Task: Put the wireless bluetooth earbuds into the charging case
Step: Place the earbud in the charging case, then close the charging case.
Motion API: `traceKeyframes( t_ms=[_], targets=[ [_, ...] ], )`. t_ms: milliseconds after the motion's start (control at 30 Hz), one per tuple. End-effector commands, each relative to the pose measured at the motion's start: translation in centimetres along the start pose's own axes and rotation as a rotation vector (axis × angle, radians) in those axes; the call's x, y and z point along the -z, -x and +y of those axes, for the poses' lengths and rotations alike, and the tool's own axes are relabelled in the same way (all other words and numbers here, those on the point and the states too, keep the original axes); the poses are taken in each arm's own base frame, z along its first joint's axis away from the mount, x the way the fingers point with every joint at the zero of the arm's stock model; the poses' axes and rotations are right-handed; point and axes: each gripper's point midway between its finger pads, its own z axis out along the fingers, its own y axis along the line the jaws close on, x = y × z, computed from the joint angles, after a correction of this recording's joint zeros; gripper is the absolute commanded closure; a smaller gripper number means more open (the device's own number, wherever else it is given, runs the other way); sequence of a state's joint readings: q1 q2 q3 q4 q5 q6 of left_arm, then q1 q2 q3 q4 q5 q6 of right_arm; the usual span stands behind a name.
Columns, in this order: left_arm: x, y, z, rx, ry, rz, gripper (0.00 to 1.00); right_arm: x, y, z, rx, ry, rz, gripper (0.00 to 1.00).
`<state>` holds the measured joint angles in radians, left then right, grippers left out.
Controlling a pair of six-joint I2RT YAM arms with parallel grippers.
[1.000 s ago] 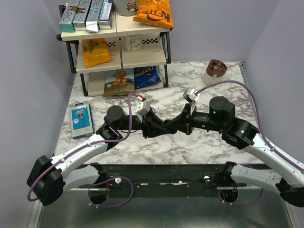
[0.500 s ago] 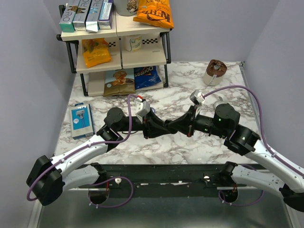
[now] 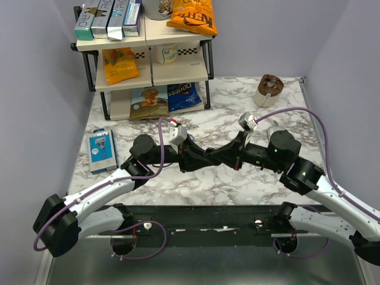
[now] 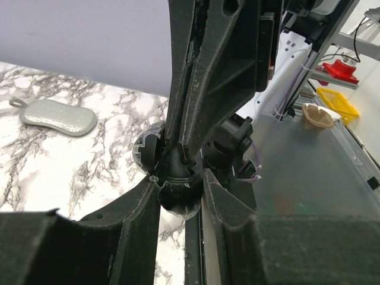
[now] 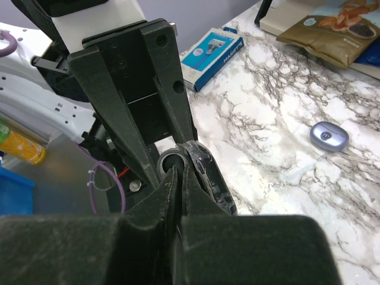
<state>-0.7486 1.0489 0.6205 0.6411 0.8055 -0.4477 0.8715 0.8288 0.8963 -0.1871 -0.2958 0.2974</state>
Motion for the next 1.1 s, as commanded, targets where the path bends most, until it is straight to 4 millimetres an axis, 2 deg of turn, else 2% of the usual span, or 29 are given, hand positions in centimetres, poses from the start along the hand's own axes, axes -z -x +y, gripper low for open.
traceKeyframes(
  t_ms=[0,67,267,333,367,467,533,633,700,833,1067],
  targets=[
    [0.0,3.0,0.1,-0.103,0.026,-0.09,1.0,0.5,-1.5,0.1,0.007,0.002,0.082,0.74],
    [0.0,2.9,0.1,-0.104,0.026,-0.089,1.0,0.7,-1.2,0.2,0.011,-0.002,0.073,0.63],
    [0.0,2.3,0.4,-0.092,0.034,-0.079,1.0,1.4,0.9,0.6,0.028,-0.009,0.025,0.48],
    [0.0,2.2,0.5,-0.095,0.04,-0.077,1.0,1.8,1.9,1.0,0.032,-0.006,0.005,0.47],
    [0.1,2.2,0.5,-0.097,0.039,-0.077,1.0,2.4,3.2,1.5,0.041,-0.004,-0.031,0.46],
    [0.1,1.8,0.6,-0.091,0.041,-0.068,1.0,3.7,5.7,0.9,0.056,-0.078,-0.109,0.47],
    [0.1,1.4,0.5,-0.086,0.033,-0.058,1.0,4.2,6.4,-1.4,0.051,-0.214,-0.148,0.51],
    [0.2,0.9,0.3,-0.087,0.026,-0.048,1.0,4.2,6.3,-4.3,0.023,-0.376,-0.14,0.57],
    [0.2,0.8,0.1,-0.096,0.024,-0.045,1.0,3.2,4.9,-5.8,0.003,-0.442,-0.065,0.58],
    [0.0,0.3,-0.4,-0.137,0.017,-0.039,1.0,1.5,2.6,-6.3,-0.023,-0.434,0.03,0.58],
    [-0.2,0.2,-0.8,-0.163,0.013,-0.05,1.0,0.6,1.0,-6.4,-0.03,-0.413,0.087,0.59]
  ],
)
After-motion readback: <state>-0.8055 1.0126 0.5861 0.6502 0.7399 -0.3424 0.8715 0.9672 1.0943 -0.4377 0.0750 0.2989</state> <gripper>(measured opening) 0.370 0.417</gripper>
